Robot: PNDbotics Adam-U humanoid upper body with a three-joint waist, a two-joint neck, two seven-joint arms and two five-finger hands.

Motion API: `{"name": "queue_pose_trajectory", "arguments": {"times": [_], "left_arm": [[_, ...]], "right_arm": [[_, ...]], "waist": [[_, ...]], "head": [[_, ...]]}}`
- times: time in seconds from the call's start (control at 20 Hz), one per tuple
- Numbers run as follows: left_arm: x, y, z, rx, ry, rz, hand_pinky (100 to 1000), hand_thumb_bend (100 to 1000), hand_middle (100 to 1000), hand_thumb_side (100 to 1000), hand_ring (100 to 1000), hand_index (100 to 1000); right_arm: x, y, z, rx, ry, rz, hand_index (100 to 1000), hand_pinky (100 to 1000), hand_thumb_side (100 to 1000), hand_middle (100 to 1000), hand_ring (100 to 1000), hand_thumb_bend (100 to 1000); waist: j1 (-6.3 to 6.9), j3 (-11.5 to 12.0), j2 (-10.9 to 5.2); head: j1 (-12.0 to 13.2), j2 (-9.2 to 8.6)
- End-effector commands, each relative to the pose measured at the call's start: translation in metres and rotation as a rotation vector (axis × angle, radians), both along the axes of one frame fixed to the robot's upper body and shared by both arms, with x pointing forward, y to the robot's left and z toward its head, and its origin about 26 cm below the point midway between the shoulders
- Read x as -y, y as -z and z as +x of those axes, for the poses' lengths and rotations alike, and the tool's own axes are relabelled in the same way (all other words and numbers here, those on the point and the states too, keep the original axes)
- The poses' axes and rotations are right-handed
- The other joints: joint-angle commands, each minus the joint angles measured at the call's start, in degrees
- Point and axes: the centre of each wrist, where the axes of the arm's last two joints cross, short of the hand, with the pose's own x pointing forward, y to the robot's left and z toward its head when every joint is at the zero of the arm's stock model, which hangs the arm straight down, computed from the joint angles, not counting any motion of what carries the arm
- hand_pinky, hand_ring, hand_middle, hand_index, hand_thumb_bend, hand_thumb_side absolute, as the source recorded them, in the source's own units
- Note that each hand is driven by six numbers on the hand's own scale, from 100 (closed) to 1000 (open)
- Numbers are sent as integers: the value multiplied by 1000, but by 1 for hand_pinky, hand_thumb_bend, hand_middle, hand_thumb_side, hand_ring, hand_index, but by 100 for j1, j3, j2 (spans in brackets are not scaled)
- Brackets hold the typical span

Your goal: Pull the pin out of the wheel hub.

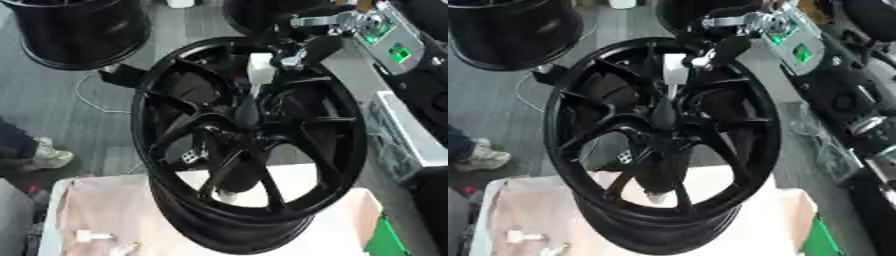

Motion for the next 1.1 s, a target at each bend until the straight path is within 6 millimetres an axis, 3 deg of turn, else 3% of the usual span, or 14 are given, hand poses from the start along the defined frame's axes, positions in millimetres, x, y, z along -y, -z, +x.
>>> {"name": "queue_pose_trajectory", "arguments": {"times": [0.05,0.5,1.1], "left_arm": [[-1,-7,1,22,5,9,725,137,662,1000,679,832],[-1,-7,1,18,5,10,725,137,667,1000,684,830],[0,-8,1,25,12,11,725,137,668,1000,686,830]], "right_arm": [[1,-18,-7,43,-22,0,897,400,469,833,400,296],[0,-35,-24,72,-63,38,896,396,468,830,398,292],[-9,-25,-17,25,-83,13,896,399,471,829,398,290]], "waist": [[11,-10,-58],[-3,-28,-79],[12,21,-50]], "head": [[24,-13],[60,-34],[55,-61]]}}
